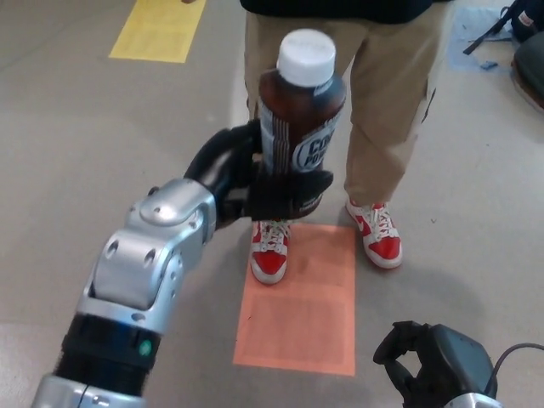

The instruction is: The robot recieved a bottle of protein shake from a person using its left hand and then shake the protein up and down 2 two times and hand it back to the person

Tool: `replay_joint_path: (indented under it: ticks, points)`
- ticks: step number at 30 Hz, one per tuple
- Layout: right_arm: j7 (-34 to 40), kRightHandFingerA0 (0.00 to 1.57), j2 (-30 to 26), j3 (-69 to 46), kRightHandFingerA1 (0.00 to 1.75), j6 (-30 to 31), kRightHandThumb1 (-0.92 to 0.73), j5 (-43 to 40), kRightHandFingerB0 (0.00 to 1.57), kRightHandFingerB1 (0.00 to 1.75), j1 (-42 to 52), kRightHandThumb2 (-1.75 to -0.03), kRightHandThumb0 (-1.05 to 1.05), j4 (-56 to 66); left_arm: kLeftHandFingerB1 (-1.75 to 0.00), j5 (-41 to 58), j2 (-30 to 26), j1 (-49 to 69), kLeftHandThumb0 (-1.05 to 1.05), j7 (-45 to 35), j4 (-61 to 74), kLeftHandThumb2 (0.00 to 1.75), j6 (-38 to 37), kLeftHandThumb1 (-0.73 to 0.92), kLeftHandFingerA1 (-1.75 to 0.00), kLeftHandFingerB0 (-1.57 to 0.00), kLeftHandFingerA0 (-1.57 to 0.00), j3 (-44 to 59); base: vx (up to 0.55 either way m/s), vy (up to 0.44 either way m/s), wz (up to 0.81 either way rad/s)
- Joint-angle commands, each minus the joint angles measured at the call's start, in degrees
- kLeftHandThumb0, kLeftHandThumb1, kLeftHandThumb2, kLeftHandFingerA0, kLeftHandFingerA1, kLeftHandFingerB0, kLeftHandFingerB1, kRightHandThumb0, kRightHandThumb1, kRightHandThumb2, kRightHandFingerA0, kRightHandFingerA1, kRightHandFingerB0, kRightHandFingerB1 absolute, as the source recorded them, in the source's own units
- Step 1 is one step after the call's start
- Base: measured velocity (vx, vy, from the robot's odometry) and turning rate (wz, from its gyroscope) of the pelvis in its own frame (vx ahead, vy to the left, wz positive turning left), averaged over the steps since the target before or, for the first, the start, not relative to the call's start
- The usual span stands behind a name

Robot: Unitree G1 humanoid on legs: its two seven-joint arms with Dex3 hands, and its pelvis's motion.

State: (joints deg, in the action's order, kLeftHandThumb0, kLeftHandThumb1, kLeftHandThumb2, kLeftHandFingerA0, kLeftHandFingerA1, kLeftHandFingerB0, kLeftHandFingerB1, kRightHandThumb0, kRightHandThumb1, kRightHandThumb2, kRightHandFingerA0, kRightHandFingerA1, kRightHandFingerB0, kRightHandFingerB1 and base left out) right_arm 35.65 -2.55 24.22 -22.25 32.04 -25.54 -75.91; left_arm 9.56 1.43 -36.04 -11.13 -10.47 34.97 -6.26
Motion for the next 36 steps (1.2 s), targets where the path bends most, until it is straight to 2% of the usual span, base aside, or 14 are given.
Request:
replay_joint_path:
  ticks: [1,7,8,10,11,13,17,18,20,22,24,25,28,36]
  points:
    - [-0.70,1.05,-0.45,-0.71,0.95,-0.08,-0.57,-0.46,0.94,0.81,0.73,-1.05,-0.49,-0.15,-0.90,0.63,0.36,-2.96,-0.27,0.09,-0.32,0.67,2.49,0.81,-0.72,-0.81,-1.17,1.43,0.00,0.000,0.00]
    - [-1.05,1.04,-0.48,-0.85,0.97,0.20,-0.56,-0.24,0.93,0.83,0.60,-1.06,-0.49,-0.11,-0.92,0.70,-0.19,-7.31,-0.27,0.01,-2.13,0.68,2.91,0.79,-0.74,-0.79,-1.15,3.36,0.00,0.000,0.00]
    - [-0.43,1.03,-0.54,-0.63,1.01,-0.15,-0.51,0.09,0.91,0.87,0.59,-1.12,-0.50,-0.14,-0.90,0.55,-0.44,-8.94,-0.26,0.45,-2.13,0.66,4.02,0.81,-0.73,-0.80,-1.14,3.81,0.00,0.000,0.00]
    - [-0.46,1.04,-0.57,-0.68,1.01,-0.38,-0.52,0.04,0.90,0.87,0.65,-1.13,-0.49,-0.13,-0.91,0.46,-0.40,-10.12,-0.26,0.81,-2.16,0.67,4.79,0.81,-0.73,-0.79,-1.14,4.27,0.00,0.000,0.00]
    - [-0.49,1.05,-0.53,-0.69,1.00,-0.58,-0.56,0.00,0.93,0.81,0.93,-1.04,-0.50,-0.12,-0.91,0.55,-0.41,-10.18,-0.25,0.71,-1.84,0.65,4.99,0.82,-0.73,-0.77,-1.14,4.41,0.00,0.000,0.00]
    - [-0.14,1.06,-0.55,-0.43,0.99,-0.59,-0.56,0.29,0.93,0.82,1.04,-1.05,-0.49,-0.11,-0.93,0.43,-0.60,-11.07,-0.27,0.60,-1.76,0.68,4.85,0.80,-0.75,-0.77,-1.12,4.74,0.00,0.000,0.00]
    - [-0.18,1.06,-0.45,-0.49,1.00,-0.53,-0.55,0.12,0.94,0.81,0.88,-1.08,-0.50,-0.15,-0.85,1.35,-0.66,-14.47,-0.28,1.62,-2.22,0.64,6.44,0.80,-0.70,-0.80,-1.11,7.61,0.00,0.000,0.00]
    - [-0.09,1.06,-0.52,-0.47,1.02,-0.64,-0.52,0.16,0.92,0.87,0.89,-1.14,-0.49,-0.16,-0.83,1.40,-0.71,-14.93,-0.28,1.56,-2.24,0.64,6.66,0.80,-0.71,-0.80,-1.11,7.92,0.00,0.000,0.00]
    - [-0.37,1.03,-0.70,-0.32,0.97,-0.66,-0.54,0.33,0.94,0.82,0.82,-1.07,-0.49,-0.18,-0.81,1.34,-1.02,-16.03,-0.28,1.47,-2.40,0.64,6.78,0.81,-0.70,-0.80,-1.11,8.59,0.00,0.000,0.00]
    - [-0.97,1.03,-0.61,-0.83,0.94,-0.98,-0.53,-0.26,0.95,0.81,0.83,-1.09,-0.49,-0.13,-0.78,1.06,-1.31,-16.55,-0.29,1.53,-2.60,0.63,6.48,0.79,-0.70,-0.81,-1.11,8.93,0.00,0.000,0.00]
    - [-0.87,1.04,-0.67,-0.71,1.01,-0.82,-0.51,-0.05,0.92,0.87,0.79,-1.14,-0.49,-0.11,-0.78,0.90,-1.38,-16.97,-0.29,2.11,-2.80,0.64,6.34,0.80,-0.71,-0.81,-1.11,9.48,0.00,0.000,0.00]
    - [-0.79,1.05,-0.73,-0.55,0.96,-0.74,-0.53,0.15,0.94,0.82,0.76,-1.11,-0.49,-0.11,-0.79,0.91,-1.37,-17.17,-0.28,2.41,-2.89,0.64,6.42,0.81,-0.72,-0.81,-1.11,9.75,0.00,0.000,0.00]
    - [-0.53,1.07,-0.82,-0.12,0.96,-0.50,-0.56,0.64,0.94,0.81,0.74,-1.05,-0.50,-0.21,-0.80,0.49,-1.84,-17.76,-0.27,2.88,-3.22,0.64,6.66,0.82,-0.72,-0.83,-1.11,10.17,0.00,0.000,0.00]
    - [-1.45,1.05,-0.76,-0.53,0.96,-0.22,-0.53,0.13,0.92,0.83,0.76,-1.08,-0.50,-0.22,-0.75,0.75,-2.73,-18.07,-0.26,2.30,-3.18,0.63,6.48,0.78,-0.70,-0.84,-1.13,10.34,0.00,0.000,0.00]
